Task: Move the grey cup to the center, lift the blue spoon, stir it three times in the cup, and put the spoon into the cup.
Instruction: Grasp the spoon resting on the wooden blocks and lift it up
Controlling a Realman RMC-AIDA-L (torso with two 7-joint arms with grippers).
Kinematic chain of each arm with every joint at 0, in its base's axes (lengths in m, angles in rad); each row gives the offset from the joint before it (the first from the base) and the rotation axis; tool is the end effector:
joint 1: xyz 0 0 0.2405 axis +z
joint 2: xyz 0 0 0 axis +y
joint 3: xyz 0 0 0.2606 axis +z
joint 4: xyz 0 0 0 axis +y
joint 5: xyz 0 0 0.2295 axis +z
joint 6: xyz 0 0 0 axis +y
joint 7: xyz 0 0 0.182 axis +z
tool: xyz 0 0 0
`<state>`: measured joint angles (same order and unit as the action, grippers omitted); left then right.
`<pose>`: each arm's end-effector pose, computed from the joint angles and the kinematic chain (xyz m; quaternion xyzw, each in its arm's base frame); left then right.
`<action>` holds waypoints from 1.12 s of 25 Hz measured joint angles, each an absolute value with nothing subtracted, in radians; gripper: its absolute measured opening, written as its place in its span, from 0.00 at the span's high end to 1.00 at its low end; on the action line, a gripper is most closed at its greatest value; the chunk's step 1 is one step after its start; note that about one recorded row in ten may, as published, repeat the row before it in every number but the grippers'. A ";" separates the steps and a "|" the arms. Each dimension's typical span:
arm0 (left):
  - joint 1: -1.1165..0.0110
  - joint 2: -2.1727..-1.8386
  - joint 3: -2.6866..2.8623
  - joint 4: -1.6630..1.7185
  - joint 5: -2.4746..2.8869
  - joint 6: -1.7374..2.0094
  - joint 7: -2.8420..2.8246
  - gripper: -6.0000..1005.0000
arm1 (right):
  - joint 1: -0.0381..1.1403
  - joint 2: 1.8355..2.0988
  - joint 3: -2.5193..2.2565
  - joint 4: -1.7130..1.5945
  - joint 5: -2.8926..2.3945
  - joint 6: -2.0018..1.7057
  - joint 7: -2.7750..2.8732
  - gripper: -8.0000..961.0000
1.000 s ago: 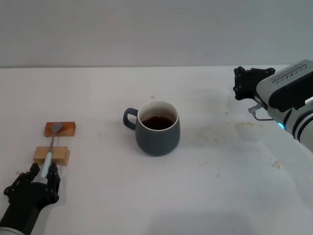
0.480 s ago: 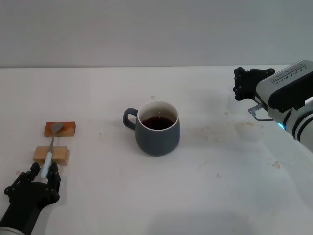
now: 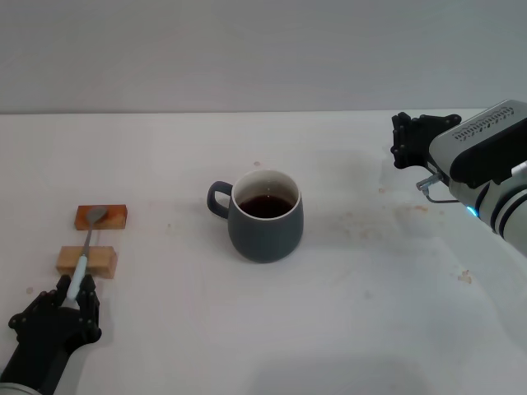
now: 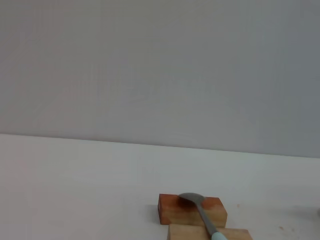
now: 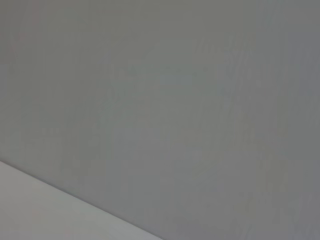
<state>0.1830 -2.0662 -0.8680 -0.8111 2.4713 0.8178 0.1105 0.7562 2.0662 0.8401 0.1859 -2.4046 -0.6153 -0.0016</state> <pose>-0.3566 0.2430 -0.0947 -0.6923 -0.3673 -0.2221 0.5801 0.2727 0.4718 -0.0929 -0.8265 0.1714 0.1310 0.5199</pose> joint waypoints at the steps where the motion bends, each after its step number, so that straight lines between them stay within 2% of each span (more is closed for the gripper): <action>1: 0.183 -2.066 -0.868 -0.811 2.471 0.818 0.110 0.70 | 0.756 2.066 0.840 0.186 -2.405 -0.615 -0.002 0.96; 3: 0.184 -2.066 -0.868 -0.812 2.471 0.818 0.110 0.73 | 0.756 2.066 0.840 0.186 -2.405 -0.615 -0.002 0.96; 28: 0.185 -2.066 -0.867 -0.815 2.470 0.818 0.110 0.78 | 0.756 2.066 0.838 0.186 -2.407 -0.612 -0.002 0.96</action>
